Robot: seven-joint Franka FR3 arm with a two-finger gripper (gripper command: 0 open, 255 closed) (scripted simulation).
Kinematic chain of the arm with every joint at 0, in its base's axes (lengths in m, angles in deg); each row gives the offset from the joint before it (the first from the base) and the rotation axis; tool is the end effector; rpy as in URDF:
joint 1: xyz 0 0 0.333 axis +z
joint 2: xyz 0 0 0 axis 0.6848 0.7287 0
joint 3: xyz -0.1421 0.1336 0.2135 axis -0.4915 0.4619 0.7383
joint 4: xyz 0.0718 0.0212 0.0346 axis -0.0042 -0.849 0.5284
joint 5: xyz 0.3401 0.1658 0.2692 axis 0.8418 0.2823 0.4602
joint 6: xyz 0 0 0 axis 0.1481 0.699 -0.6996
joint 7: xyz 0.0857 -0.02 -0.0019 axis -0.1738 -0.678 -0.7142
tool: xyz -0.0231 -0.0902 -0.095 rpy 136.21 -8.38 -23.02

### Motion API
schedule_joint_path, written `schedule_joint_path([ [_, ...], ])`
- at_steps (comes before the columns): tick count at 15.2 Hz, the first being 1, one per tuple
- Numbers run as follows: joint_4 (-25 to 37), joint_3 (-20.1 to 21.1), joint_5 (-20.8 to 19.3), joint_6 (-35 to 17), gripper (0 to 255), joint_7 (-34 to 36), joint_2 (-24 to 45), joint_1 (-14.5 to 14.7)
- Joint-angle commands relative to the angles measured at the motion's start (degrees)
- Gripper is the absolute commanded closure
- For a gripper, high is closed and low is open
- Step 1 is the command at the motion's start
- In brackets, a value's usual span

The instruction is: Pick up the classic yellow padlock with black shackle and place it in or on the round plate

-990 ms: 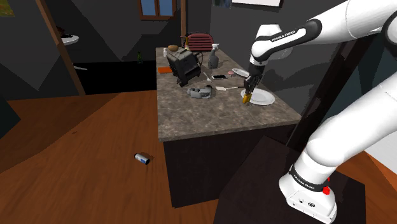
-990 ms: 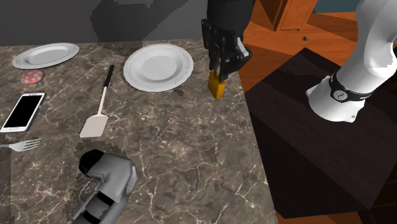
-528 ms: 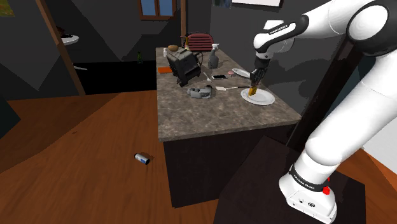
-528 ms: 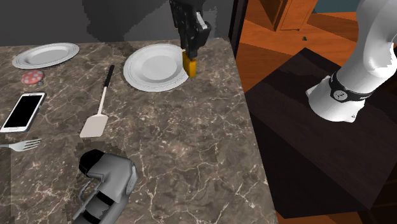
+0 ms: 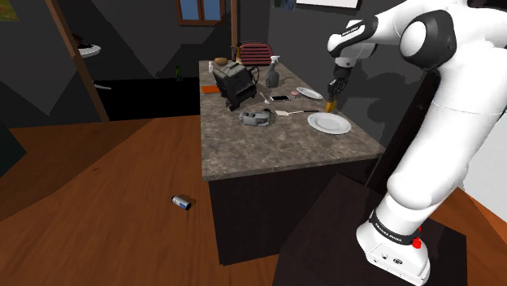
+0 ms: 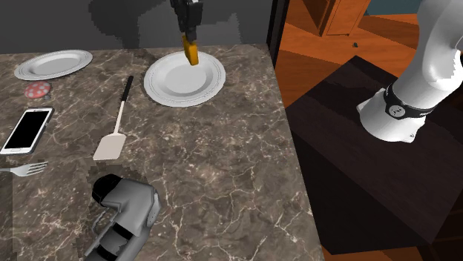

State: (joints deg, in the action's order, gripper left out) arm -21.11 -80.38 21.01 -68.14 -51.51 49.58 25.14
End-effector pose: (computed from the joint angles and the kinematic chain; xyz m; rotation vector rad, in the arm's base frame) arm 0.4582 -0.4717 0.3699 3.1193 -0.3066 0.0744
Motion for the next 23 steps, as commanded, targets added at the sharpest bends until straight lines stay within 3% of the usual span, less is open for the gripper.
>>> schedule_joint_path([
  [1,4.63,-0.73,2.33,1.26,255,-3.22,4.06,-1.85],
  [4,12.61,-1.11,5.52,4.21,255,-6.95,10.08,-5.10],
  [23,4.56,0.54,9.16,-8.25,255,-9.60,15.22,-5.92],
])
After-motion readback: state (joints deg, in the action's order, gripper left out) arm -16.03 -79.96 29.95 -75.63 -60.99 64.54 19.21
